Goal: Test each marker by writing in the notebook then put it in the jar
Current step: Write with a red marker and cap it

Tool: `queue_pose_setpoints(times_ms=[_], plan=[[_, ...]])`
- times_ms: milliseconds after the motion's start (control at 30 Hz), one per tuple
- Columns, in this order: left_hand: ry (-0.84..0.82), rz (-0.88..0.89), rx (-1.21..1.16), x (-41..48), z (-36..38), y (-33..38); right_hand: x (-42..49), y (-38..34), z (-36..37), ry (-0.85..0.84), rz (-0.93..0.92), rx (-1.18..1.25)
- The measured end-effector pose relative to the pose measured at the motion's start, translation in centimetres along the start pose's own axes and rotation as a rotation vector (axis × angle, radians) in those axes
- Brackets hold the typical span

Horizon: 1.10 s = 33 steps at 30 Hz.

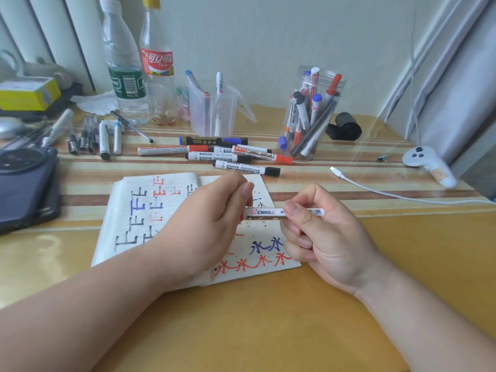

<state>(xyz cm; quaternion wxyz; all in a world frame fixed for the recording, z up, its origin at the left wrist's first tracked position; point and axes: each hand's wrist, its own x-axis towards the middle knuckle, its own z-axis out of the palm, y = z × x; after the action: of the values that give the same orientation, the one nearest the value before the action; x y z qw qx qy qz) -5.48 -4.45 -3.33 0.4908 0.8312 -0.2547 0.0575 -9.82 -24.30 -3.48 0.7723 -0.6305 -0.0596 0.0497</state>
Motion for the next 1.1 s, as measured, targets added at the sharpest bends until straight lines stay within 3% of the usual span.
queue_pose_setpoints(times_ms=[233, 333, 467, 667, 767, 833, 967, 1100], plan=[[0.155, -0.013, -0.090, 1.5, -0.9, -0.8, 3.6, -2.6, 2.1, 0.087, -0.058, 0.200], [0.204, -0.054, -0.007, 1.8, -1.4, -1.7, 7.1, -3.1, 2.8, 0.198, -0.173, -0.062], [0.048, -0.052, 0.202, 1.6, -2.0, -2.4, 10.4, -2.9, 2.3, 0.306, -0.319, -0.325], [-0.223, 0.001, 0.507, 2.0, -1.9, -2.2, 14.0, -7.9, -0.3, 0.488, -0.931, -0.741], [-0.315, -0.020, 0.638, 2.1, -1.6, -2.4, 16.3, -11.3, -2.2, 0.681, -1.197, -0.810], [-0.371, -0.014, 0.635, 1.8, -1.8, -2.0, 17.6, -12.8, -3.4, 0.789, -1.273, -0.793], [-0.540, 0.014, 0.617, 0.8, -2.2, -0.7, 19.2, -12.6, -5.5, 0.933, -1.130, -0.859], [-0.615, 0.031, 0.626, 0.6, -1.8, -0.3, 19.1, -10.9, -6.5, 0.832, -0.667, -1.099]])
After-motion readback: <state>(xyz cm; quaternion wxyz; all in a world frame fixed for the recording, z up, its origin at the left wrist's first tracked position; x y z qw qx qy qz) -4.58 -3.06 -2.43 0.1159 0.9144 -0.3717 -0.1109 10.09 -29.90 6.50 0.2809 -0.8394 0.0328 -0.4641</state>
